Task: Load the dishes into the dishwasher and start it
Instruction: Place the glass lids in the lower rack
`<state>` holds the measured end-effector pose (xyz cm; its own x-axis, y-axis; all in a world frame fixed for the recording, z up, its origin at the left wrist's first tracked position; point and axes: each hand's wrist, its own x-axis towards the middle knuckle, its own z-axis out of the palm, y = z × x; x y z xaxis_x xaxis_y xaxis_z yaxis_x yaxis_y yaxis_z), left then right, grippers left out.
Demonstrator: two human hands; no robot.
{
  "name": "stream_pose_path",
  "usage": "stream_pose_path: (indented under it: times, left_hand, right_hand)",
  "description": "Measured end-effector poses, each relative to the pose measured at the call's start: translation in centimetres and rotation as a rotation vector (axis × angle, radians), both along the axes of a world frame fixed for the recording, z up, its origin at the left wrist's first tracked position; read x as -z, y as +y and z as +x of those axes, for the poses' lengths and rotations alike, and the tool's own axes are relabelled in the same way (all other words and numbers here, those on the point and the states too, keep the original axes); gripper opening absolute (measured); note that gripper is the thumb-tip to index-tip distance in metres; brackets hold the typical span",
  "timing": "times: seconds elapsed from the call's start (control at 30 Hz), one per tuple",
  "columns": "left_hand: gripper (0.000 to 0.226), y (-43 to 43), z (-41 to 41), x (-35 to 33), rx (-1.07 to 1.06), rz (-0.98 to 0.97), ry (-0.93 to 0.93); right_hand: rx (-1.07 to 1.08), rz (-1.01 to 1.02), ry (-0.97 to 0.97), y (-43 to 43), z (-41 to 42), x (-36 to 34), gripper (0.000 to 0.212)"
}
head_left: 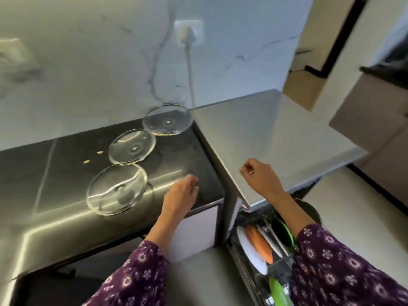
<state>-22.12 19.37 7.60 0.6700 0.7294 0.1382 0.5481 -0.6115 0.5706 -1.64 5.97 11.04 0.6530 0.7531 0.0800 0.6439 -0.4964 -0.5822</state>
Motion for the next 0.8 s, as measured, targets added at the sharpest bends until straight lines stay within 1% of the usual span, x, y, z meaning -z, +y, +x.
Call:
stream_pose_path:
  times: [0.1,0.2,0.27,0.37,0.47,0.53,0.7,0.8]
  left_hand:
    - [0.017,3.0,-5.3,-0.5,-0.147,0.010,-0.035]
    - [0.016,5.5,-8.3,-1.2,-0.218,0.019,-0.060]
    - [0.015,7.7,-9.3,-1.3,-0.219,0.036,-0.074]
    - [0.016,10.9,-9.6,-1.6,-0.149,0.075,-0.068]
    - [0.020,13.3,-8.9,-1.1,-0.041,0.158,-0.018]
    - [0.019,14.2,-8.2,-0.9,0.047,0.174,-0.008]
    - [0.018,16.1,-5.5,0.2,0.220,0.176,0.091]
    - [0.020,16.1,-3.6,0.7,0.361,0.188,0.136]
  right_hand:
    - [-0.069,-0.033,0.190,6.0,-2.5,-0.2,0.021]
    - [-0.037,-0.074,0.536,11.8,-4.3,0.0,0.035]
    - [-0.013,-0.077,0.687,15.9,-5.1,0.0,0.043]
    - [0.051,-0.034,0.877,21.8,-5.0,0.3,0.050]
    - [0.132,0.054,1.050,27.3,-3.9,1.4,0.068]
    - [0.211,0.130,1.132,30.1,-3.3,2.1,0.073]
    - [0.386,0.299,1.243,34.9,-1.4,3.9,0.070]
    - [0.468,0.362,1.383,36.6,-0.6,5.0,0.063]
